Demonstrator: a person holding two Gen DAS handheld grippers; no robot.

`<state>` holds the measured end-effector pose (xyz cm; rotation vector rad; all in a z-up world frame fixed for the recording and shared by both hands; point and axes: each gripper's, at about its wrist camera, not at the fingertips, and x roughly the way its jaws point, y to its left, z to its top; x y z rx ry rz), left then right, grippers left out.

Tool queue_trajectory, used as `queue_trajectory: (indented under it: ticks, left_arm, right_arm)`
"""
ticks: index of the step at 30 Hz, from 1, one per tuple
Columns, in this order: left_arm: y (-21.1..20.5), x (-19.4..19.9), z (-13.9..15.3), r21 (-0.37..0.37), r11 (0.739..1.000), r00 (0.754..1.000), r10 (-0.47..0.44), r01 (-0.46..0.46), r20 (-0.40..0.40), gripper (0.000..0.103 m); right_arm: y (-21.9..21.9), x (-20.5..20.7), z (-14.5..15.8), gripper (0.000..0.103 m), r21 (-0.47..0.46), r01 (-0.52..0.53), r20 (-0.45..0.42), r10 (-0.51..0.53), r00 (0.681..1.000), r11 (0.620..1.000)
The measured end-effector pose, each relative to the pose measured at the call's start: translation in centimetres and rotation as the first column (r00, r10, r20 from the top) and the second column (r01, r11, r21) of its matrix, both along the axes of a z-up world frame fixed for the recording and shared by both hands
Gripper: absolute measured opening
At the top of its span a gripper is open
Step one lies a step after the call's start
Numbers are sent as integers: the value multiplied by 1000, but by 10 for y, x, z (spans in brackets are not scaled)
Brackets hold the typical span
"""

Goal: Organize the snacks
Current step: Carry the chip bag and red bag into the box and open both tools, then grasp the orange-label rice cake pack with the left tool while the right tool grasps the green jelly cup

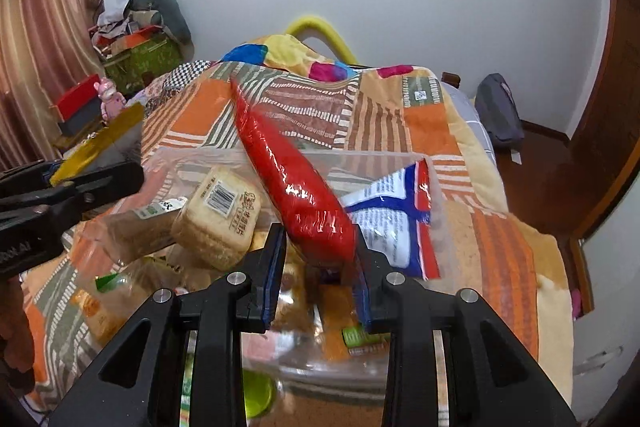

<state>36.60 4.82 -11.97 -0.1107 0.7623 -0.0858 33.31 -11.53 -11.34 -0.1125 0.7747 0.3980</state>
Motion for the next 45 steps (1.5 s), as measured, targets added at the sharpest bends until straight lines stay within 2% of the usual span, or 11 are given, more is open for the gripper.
queue_trajectory:
  ticks: [5, 7, 8, 10, 13, 17, 21, 27, 34, 40, 45]
  left_arm:
    - [-5, 1, -4, 6, 1000, 1000, -11, 11, -20, 53]
    - [-7, -3, -3, 3, 1000, 999, -29, 29, -21, 60]
    - [-7, -5, -2, 3, 1000, 999, -31, 31, -15, 62]
    - [-5, -14, 4, 2, 1000, 1000, -28, 28, 4, 71]
    - [2, -29, 13, -8, 999, 999, -31, 31, 25, 73]
    - [13, -50, 24, 20, 999, 998, -32, 31, 48, 77]
    - [29, -75, 24, 53, 998, 999, -16, 14, 48, 87]
    - [51, -92, -3, 68, 998, 999, 2, 0, -35, 89]
    - [66, -97, -60, 30, 999, 985, -19, 24, -170, 90]
    - [65, -94, -83, 1, 1000, 982, -17, 18, -186, 96]
    - [57, -83, -98, 24, 998, 975, -45, 52, -219, 98]
  right_arm:
    - [5, -1, 2, 28, 6, -28, -1, 28, 1000, 1000]
    - [5, -5, 4, 29, -1, -40, 1, 40, 999, 999]
    - [5, -5, 4, 31, -3, -46, 4, 46, 999, 999]
    - [4, -12, 7, 43, -4, -52, 14, 52, 999, 999]
    - [-1, -23, 15, 53, 4, -56, 43, 56, 997, 998]
    - [-8, -39, 24, 55, 7, -79, 70, 78, 995, 997]
    - [-15, -54, 27, 58, 17, -87, 86, 85, 993, 996]
    - [-21, -71, 18, 59, 16, -95, 71, 94, 993, 995]
    - [-22, -83, -9, 59, 7, -111, -14, 111, 994, 994]
    - [-20, -80, -27, 59, 23, -117, -83, 119, 989, 993]
    - [-11, -72, -36, 59, 30, -123, -108, 125, 986, 992]
